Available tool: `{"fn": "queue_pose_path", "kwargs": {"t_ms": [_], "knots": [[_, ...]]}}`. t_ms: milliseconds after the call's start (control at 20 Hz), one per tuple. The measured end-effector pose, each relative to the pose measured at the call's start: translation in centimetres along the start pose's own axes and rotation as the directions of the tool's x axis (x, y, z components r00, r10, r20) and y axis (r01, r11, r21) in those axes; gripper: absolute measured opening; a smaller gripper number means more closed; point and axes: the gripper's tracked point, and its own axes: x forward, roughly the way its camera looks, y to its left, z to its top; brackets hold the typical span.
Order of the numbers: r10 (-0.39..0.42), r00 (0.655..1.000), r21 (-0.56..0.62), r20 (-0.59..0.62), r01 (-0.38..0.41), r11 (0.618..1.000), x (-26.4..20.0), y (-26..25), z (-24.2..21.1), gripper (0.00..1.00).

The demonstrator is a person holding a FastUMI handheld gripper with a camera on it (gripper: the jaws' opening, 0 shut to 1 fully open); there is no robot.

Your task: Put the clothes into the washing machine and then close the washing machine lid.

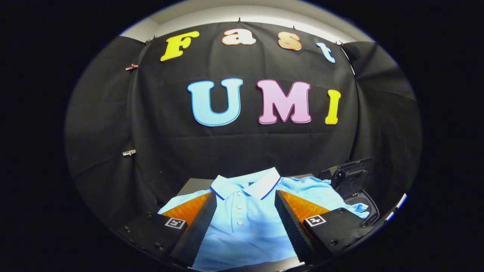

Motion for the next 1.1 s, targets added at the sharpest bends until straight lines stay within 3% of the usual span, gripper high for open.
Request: {"fn": "queue_pose_path", "kwargs": {"t_ms": [200,350,500,600,800,950,1050,1100], "knots": [[-0.101,0.971,-0.04,-0.219,0.094,0.995,2.7,-0.4,-3.3,0.97],[-0.1,0.94,0.003,-0.327,0.107,0.994,4.6,-0.3,-4.8,0.96],[-0.071,0.886,0.061,-0.459,0.111,0.992,5.4,0.1,-6.6,0.97],[-0.074,0.865,0.056,-0.496,0.117,0.992,5.6,-0.1,-6.8,0.99],[-0.099,0.858,-0.037,-0.505,0.093,0.995,5.9,0.0,-7.2,0.96],[-0.049,0.891,0.066,-0.451,0.088,0.994,6.5,0.3,-5.9,0.19],[-0.014,0.906,0.133,-0.423,0.077,0.988,6.8,0.8,-6.5,0.07],[-0.007,0.912,0.136,-0.411,0.07,0.988,6.6,0.5,-6.2,0.05]]}}
